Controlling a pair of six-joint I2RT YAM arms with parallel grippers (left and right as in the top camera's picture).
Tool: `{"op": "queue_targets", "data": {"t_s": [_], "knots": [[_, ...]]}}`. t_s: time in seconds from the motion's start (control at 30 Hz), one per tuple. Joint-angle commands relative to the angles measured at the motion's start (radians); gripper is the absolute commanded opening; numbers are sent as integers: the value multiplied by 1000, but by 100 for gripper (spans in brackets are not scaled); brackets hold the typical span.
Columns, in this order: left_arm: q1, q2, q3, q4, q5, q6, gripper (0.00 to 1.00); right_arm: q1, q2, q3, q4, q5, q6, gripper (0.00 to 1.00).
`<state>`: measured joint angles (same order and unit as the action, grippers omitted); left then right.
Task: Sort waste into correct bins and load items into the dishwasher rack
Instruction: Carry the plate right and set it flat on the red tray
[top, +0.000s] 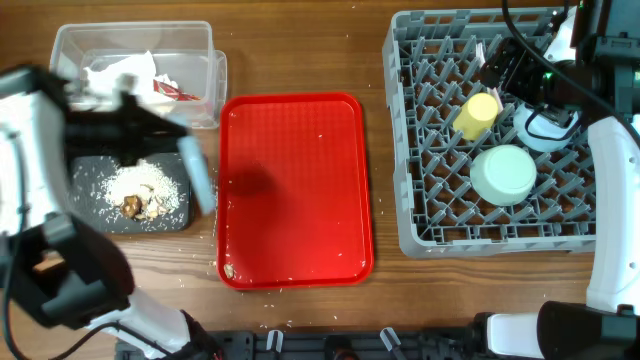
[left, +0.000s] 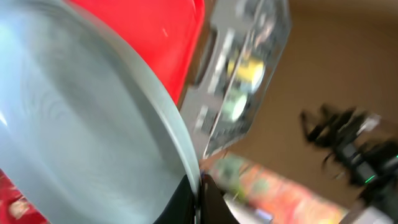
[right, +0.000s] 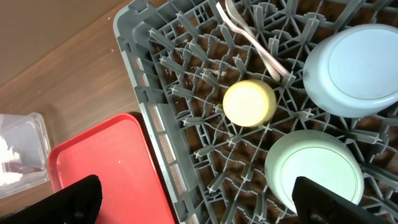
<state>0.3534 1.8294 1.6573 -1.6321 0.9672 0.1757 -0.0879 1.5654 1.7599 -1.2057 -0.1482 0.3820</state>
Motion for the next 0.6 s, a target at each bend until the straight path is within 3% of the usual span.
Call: {"op": "queue_targets", "data": {"t_s": [0.0, 0.07, 0.2, 0.27, 0.4, 0.53, 0.57], "knots": [[-242, -34, 11, 64, -10, -53, 4, 3, -1, 3, 1, 17, 14, 100], [-383, -34, 11, 176, -111, -200, 4, 3, -1, 3, 1, 17, 14, 100], [-623, -32, 11, 350, -596, -648, 4, 3, -1, 3, 1, 17, 14, 100], [-739, -32, 11, 398, -774, -772, 4, 3, -1, 3, 1, 17, 14, 100], [-907, -16, 11, 440, -978, -908, 4, 3, -1, 3, 1, 17, 14, 100], [-1003, 9, 11, 444, -1051, -977, 4, 3, -1, 3, 1, 17, 14, 100], [-1021, 14, 11, 444, -1052, -977, 13, 3, -1, 3, 1, 17, 14, 100]]}}
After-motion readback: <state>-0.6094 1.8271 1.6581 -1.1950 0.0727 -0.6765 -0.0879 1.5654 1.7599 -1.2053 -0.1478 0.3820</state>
